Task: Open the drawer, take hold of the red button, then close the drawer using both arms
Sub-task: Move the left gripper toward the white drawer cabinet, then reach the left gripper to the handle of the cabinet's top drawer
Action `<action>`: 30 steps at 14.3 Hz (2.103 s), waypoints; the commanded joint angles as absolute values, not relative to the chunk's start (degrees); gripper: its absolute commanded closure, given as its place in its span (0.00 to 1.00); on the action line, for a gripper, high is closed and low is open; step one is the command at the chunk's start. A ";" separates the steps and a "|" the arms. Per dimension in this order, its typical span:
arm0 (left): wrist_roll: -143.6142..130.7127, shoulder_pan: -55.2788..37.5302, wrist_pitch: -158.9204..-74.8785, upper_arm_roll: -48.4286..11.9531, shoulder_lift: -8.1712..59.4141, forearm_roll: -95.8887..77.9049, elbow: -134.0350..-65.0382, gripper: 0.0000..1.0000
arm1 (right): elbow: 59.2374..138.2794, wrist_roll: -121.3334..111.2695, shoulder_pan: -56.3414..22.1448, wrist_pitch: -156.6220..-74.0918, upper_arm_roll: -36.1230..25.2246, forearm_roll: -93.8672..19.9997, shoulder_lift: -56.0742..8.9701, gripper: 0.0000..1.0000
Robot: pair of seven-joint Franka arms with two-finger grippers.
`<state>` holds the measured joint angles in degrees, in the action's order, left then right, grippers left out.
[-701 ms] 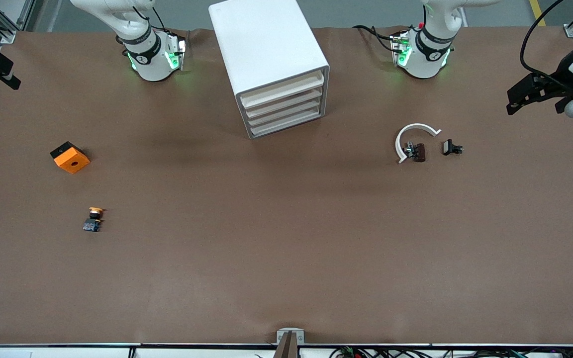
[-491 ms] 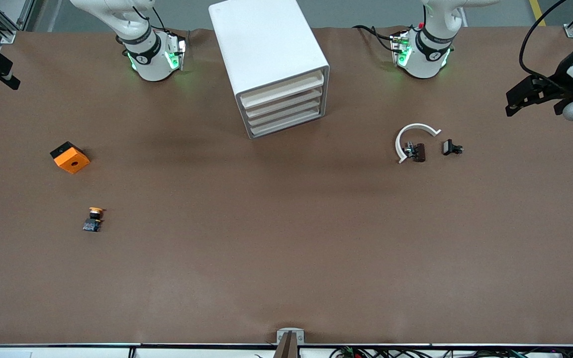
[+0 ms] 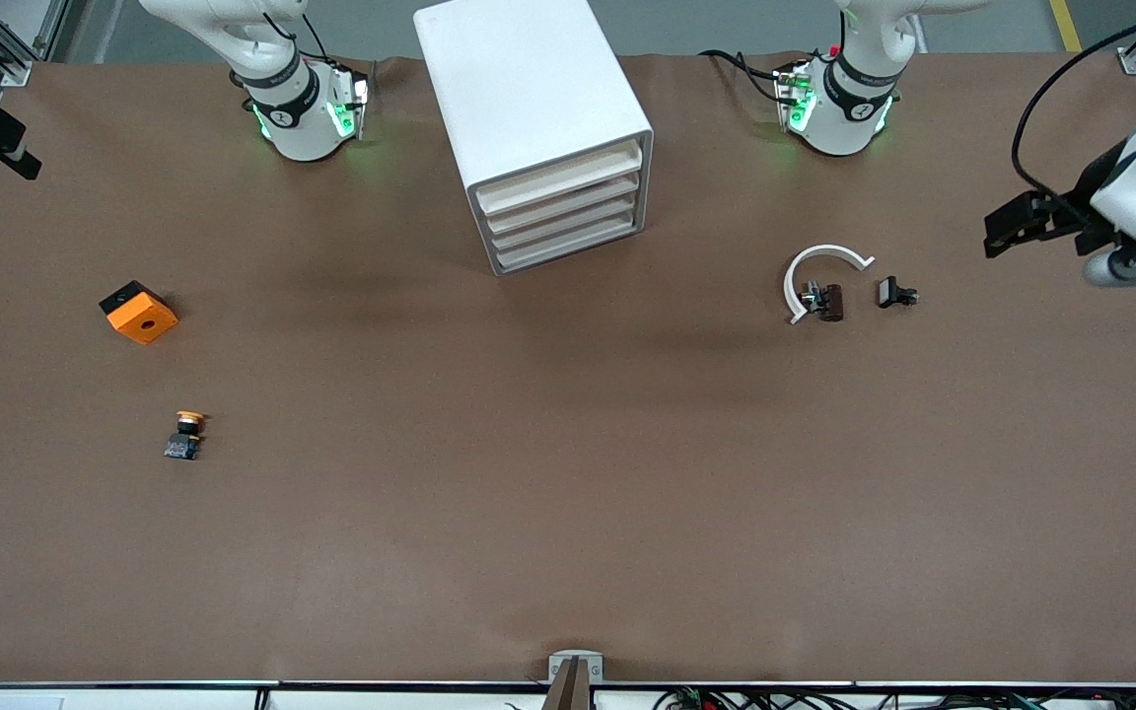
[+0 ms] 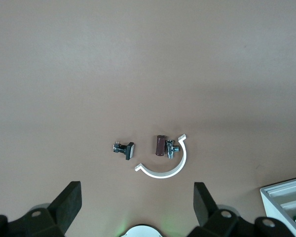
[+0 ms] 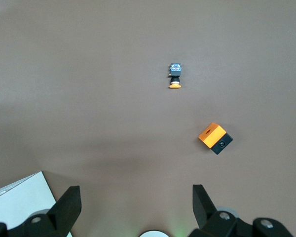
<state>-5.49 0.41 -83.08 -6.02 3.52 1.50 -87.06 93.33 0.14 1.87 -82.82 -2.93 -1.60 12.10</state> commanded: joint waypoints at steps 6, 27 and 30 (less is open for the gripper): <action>-17.10 -2.10 -83.93 -7.38 17.83 0.35 -85.08 0.00 | 92.46 -2.37 2.72 -82.62 -2.90 -2.20 11.78 0.00; -112.15 -29.09 -98.70 -7.47 43.15 -27.48 -82.27 0.00 | 90.45 -2.29 2.73 -83.50 -2.81 0.09 -0.08 0.00; -114.08 -30.67 -98.70 -7.47 44.56 -31.80 -82.18 0.00 | 90.18 -2.29 2.64 -83.50 -2.72 0.35 -1.05 0.00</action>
